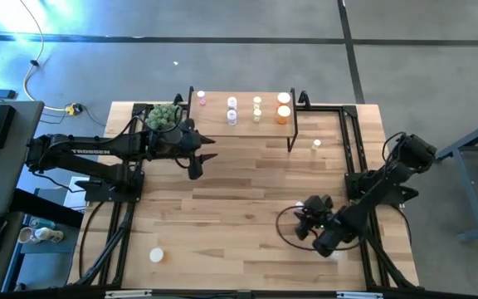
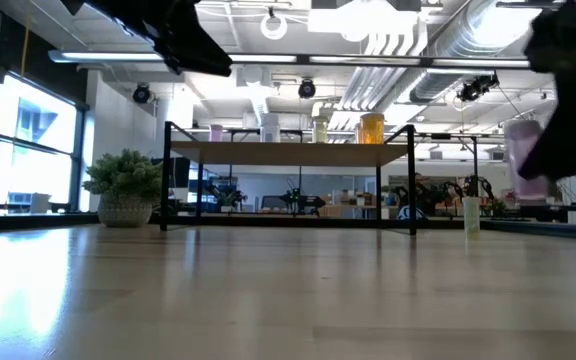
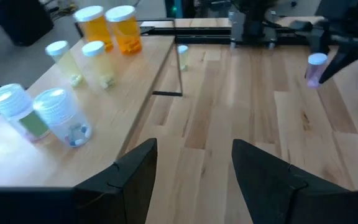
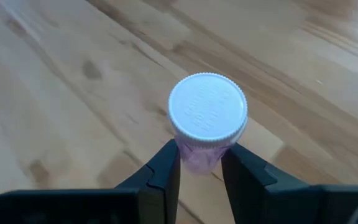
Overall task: Pick and place medicine bottles onto shelf by color
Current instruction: Put the top pink bottle on the shelf aligned with the other pink pill bottle
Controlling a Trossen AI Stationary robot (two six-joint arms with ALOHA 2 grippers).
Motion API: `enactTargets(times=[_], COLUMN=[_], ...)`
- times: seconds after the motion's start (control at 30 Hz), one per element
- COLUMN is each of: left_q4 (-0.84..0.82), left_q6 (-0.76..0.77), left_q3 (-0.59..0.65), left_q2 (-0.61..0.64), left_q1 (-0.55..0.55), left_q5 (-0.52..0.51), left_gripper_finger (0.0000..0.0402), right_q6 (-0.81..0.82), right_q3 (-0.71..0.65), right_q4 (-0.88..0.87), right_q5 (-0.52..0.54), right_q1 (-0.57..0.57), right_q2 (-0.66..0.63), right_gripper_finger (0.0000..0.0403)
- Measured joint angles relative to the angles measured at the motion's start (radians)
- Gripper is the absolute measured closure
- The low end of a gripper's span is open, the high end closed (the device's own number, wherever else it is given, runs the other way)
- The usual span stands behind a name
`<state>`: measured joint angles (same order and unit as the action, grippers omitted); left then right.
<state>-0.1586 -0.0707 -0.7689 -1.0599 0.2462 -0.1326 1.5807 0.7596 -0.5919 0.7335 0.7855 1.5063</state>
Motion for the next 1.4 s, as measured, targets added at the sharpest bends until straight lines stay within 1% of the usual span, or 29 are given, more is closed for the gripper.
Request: enactTargets(times=[0.23, 0.37, 0.43, 0.6, 0.8, 1.03, 1.2, 1.4], left_q4=[-0.002, -0.002, -0.002, 0.035, 0.167, 0.317, 0.444, 0.582], left_q6=[-0.020, -0.020, -0.035, -0.072, -0.072, -0.036, -0.021, 0.002], left_q3=[0.000, 0.000, 0.000, 0.000, 0.000, 0.000, 0.000, 0.000], left_q2=[0.000, -0.003, -0.010, -0.049, -0.129, -0.217, -0.282, -0.356], left_q1=[0.000, 0.000, -0.001, -0.007, -0.022, -0.026, -0.026, -0.026], left_q5=[0.110, 0.168, 0.197, 0.212, 0.212, 0.212, 0.212, 0.212], left_gripper_finger=[0.0202, 0.0202, 0.0202, 0.0202, 0.0202, 0.0202, 0.0202, 0.0202], right_q6=[-0.301, -0.468, -0.556, -0.739, -0.873, -1.002, -1.084, -1.115], right_q3=[0.141, 0.198, 0.221, 0.255, 0.261, 0.260, 0.260, 0.260], right_q4=[0.023, 0.060, 0.098, 0.185, 0.248, 0.319, 0.380, 0.385], right_q5=[-0.062, -0.069, -0.091, -0.160, -0.227, -0.296, -0.303, -0.319], right_q1=[-0.144, -0.220, -0.258, -0.362, -0.474, -0.563, -0.607, -0.646], right_q2=[0.000, 0.000, 0.000, 0.000, 0.000, 0.000, 0.000, 0.000], right_gripper_finger=[0.0312, 0.0312, 0.0312, 0.0312, 0.0312, 0.0312, 0.0312, 0.0312])
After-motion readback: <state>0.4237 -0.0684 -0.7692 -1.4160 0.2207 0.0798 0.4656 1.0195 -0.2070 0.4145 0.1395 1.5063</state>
